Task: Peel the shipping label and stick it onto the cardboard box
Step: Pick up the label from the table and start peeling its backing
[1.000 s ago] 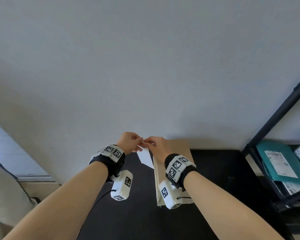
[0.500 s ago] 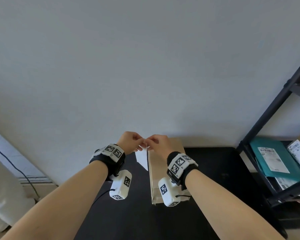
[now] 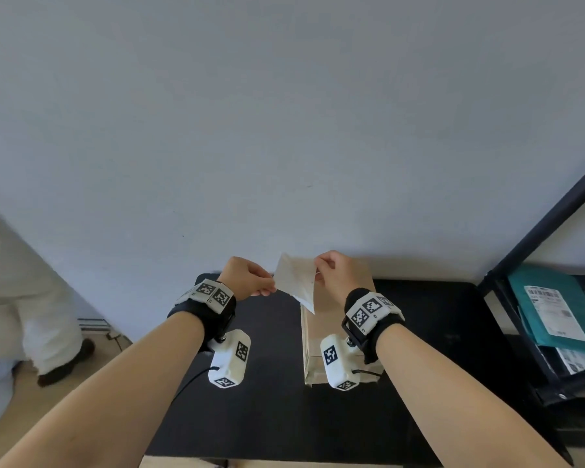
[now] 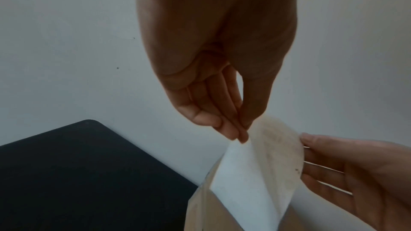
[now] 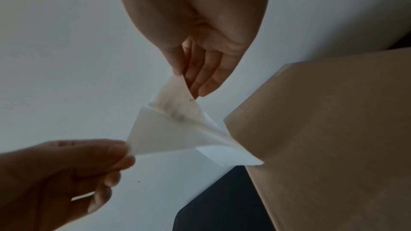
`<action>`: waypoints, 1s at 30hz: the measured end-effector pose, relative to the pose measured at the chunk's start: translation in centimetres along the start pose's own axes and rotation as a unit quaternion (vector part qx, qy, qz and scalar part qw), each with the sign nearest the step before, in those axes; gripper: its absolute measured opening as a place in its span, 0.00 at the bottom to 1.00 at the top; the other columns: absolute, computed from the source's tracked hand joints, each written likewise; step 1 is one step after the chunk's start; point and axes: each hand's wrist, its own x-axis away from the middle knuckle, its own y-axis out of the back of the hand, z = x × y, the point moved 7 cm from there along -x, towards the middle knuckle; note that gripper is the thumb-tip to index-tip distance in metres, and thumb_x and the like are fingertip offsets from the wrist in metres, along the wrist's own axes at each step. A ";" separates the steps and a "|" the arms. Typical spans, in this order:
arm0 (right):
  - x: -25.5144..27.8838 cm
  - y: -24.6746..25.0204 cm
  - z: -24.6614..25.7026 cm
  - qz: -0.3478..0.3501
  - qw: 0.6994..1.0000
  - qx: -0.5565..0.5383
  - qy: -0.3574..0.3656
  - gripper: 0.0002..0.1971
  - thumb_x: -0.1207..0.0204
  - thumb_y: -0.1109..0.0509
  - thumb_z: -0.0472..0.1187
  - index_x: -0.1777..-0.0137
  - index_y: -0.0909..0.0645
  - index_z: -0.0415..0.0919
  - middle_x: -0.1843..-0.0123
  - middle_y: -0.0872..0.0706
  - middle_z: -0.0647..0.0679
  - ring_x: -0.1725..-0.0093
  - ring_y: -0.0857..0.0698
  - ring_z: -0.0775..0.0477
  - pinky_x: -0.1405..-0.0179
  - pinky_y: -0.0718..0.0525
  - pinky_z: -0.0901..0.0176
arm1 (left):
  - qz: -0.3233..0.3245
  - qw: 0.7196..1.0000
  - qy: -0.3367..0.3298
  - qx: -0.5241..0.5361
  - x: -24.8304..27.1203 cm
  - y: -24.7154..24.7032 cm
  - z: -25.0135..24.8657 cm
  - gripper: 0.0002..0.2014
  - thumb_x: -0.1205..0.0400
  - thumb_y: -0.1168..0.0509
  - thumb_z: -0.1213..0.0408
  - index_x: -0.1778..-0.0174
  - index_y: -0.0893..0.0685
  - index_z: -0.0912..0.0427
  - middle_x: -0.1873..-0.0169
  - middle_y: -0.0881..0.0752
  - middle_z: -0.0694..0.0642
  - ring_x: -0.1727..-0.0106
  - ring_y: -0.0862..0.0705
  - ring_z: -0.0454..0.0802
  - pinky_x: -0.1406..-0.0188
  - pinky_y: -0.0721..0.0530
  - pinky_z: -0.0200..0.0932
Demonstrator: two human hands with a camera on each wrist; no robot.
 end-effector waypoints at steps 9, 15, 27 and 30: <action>-1.4 1.3 -1.5 -0.060 0.998 -0.028 -0.017 0.07 0.18 0.38 0.39 0.57 0.22 0.45 0.55 0.12 0.43 0.58 0.11 0.43 0.50 0.11 0.46 | -0.050 0.997 0.041 -0.032 -0.7 2.4 4.0 0.06 0.28 0.28 0.75 0.70 0.11 0.63 0.71 0.11 0.59 0.68 0.16 0.49 0.53 0.13 0.45; -1.1 2.5 -2.0 -0.097 0.993 -0.063 -0.033 0.04 0.17 0.40 0.37 0.53 0.24 0.41 0.57 0.15 0.44 0.64 0.12 0.47 0.57 0.10 0.49 | -0.067 0.995 0.063 -0.030 -0.6 2.7 6.1 0.06 0.27 0.29 0.73 0.70 0.12 0.61 0.72 0.12 0.58 0.66 0.16 0.51 0.48 0.13 0.51; 0.0 4.8 -3.9 -0.163 0.981 -0.090 -0.052 0.04 0.16 0.42 0.35 0.48 0.25 0.38 0.52 0.17 0.37 0.70 0.16 0.51 0.72 0.17 0.64 | -0.090 0.989 0.120 0.012 -0.8 3.0 9.6 0.11 0.27 0.28 0.74 0.73 0.15 0.59 0.71 0.13 0.59 0.63 0.16 0.54 0.42 0.13 0.54; 0.4 5.4 -4.3 -0.174 0.980 -0.080 -0.054 0.05 0.16 0.42 0.35 0.48 0.25 0.37 0.52 0.17 0.37 0.69 0.16 0.51 0.72 0.16 0.64 | -0.087 0.987 0.134 0.008 -0.5 2.8 10.8 0.10 0.28 0.28 0.75 0.73 0.15 0.59 0.74 0.14 0.58 0.63 0.16 0.53 0.43 0.13 0.53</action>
